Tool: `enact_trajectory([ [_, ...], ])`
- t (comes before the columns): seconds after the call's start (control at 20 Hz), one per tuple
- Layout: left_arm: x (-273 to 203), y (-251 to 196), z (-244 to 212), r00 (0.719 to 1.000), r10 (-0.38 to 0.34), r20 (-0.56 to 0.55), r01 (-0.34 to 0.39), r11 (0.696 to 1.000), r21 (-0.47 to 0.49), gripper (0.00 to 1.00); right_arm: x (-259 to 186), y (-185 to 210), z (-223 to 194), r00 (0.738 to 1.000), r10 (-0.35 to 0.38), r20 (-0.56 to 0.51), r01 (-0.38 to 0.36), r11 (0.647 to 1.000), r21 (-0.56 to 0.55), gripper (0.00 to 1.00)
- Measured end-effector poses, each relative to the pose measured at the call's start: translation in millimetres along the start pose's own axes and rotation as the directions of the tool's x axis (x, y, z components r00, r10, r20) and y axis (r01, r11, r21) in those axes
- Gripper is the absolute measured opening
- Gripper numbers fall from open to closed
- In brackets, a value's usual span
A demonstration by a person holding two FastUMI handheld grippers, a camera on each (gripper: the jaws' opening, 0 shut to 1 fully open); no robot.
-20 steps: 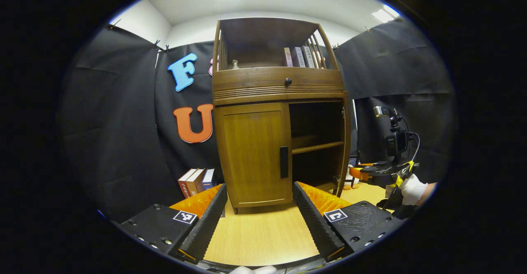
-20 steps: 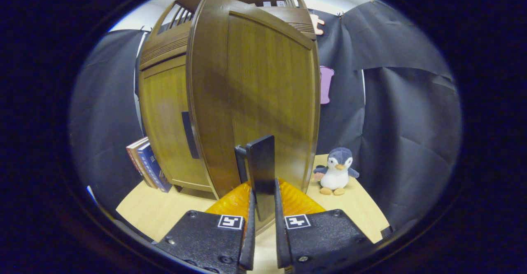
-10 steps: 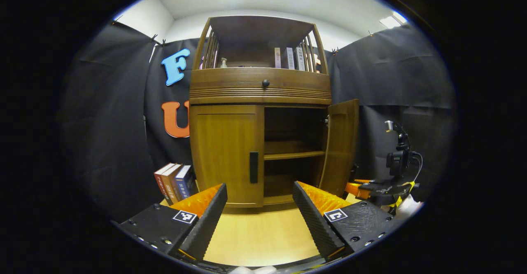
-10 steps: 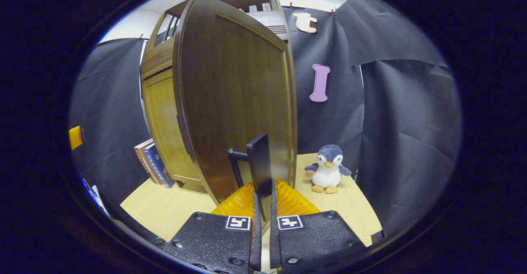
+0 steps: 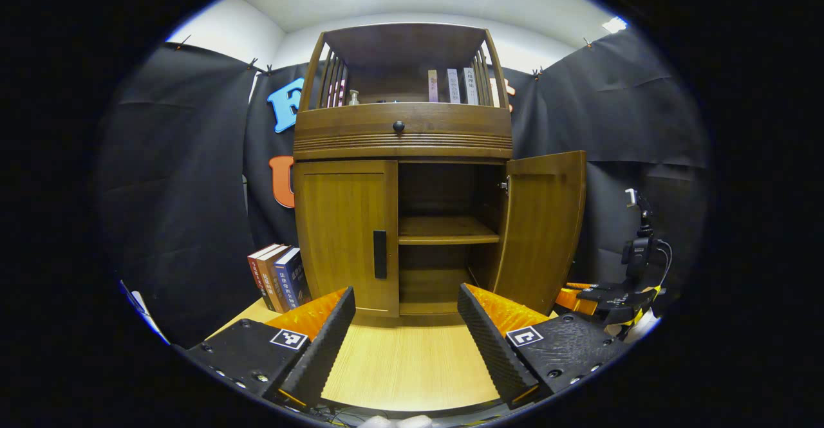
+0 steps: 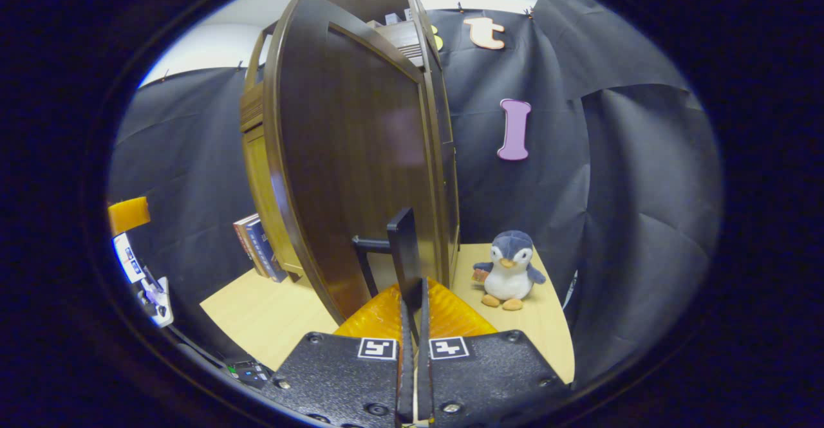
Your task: Open the right door of the double-door shoe cabinet with the right hand, and open the left door with the left hand.
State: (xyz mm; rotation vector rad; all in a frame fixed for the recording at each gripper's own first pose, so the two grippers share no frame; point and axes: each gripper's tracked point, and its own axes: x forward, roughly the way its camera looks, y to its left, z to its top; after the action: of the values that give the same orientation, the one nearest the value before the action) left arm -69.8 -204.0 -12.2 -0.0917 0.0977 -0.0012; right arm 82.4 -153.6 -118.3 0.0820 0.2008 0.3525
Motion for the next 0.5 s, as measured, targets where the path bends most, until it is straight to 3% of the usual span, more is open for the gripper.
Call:
enact_trajectory([
  [0.25, -4.1, -17.9, 8.0, 0.999, 0.033, -0.010, -0.033, 0.999, 0.025, 0.96, -1.4, -31.7, 2.4, 1.000, 0.016, 0.004, -0.016, 0.999, 0.030, 0.05],
  [0.5, 0.2, -34.2, 17.2, 1.000, 0.029, 0.005, -0.029, 0.999, 0.033, 0.96, -1.6, -42.2, 3.7, 0.997, 0.080, -0.005, -0.080, 0.997, 0.010, 0.05],
])
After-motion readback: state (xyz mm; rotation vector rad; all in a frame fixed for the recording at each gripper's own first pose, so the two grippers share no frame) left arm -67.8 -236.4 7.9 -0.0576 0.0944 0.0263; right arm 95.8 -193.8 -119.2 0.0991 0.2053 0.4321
